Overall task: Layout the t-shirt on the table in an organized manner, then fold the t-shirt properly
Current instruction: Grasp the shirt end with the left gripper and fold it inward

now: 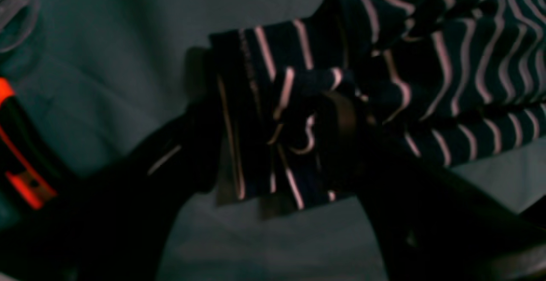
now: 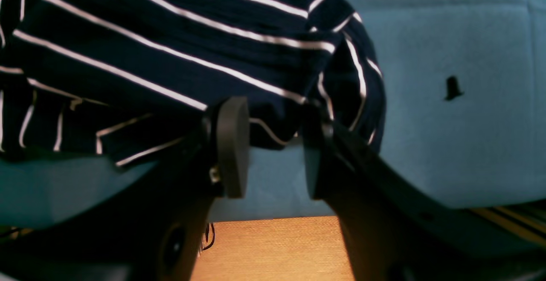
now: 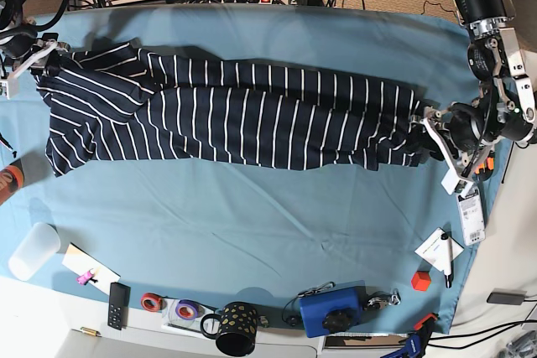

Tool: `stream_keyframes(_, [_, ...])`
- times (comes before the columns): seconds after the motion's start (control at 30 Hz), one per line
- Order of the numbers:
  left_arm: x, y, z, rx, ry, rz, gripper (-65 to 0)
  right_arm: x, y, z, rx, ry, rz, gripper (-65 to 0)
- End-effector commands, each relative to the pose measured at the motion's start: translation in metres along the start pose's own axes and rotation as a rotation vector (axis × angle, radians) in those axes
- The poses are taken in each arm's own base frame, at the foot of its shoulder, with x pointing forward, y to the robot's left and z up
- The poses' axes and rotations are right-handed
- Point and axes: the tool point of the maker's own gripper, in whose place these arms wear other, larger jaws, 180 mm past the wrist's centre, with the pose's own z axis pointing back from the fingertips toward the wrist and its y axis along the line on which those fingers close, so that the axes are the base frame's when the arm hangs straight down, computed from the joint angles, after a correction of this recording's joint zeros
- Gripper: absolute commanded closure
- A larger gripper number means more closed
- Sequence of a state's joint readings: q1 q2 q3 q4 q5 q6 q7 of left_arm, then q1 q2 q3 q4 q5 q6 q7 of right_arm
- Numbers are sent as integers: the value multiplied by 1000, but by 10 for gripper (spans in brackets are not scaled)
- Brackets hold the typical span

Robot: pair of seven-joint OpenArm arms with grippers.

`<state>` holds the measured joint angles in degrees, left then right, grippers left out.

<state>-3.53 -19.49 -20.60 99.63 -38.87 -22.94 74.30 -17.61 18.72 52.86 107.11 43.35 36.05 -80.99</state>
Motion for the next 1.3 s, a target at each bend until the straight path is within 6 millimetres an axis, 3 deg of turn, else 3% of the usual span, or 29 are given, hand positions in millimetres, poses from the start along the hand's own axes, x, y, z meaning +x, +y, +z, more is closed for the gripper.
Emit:
stream_keyframes(0.0, [15,1,6,3,-46,-16,-352,13,-4,6,-14,-38,24,-214])
stream_keyframes(0.2, [21,1,7,3,-67,-19,-352,13,-4,6,-13,-39,22,-214])
stream_keyframes(0.43, [64,-8,25,16,-212,-94,-352,13,-4,5,-12,-40,22,-214])
stream_keyframes(0.53, [67,-11,27,12,-220,-123,-352,13,-4,5,-12,-41,22,-214])
stream_keyframes(0.63, [52,-9,18,31,-165,-130,-353,13,-4,5,-12,-41,22,-214])
stream_keyframes(0.83, [-12,-12,-23,89,84,-131,-443,14,-4,5,-12,-41,22,-214])
stream_keyframes(1.13, [-46,17,-38,215,199,14,-442,14,-4,5,-12,-41,22,-214])
stream_keyframes(1.27, [-64,8,-49,127,261,84,-442,14,-4,5,-12,-42,22,-214])
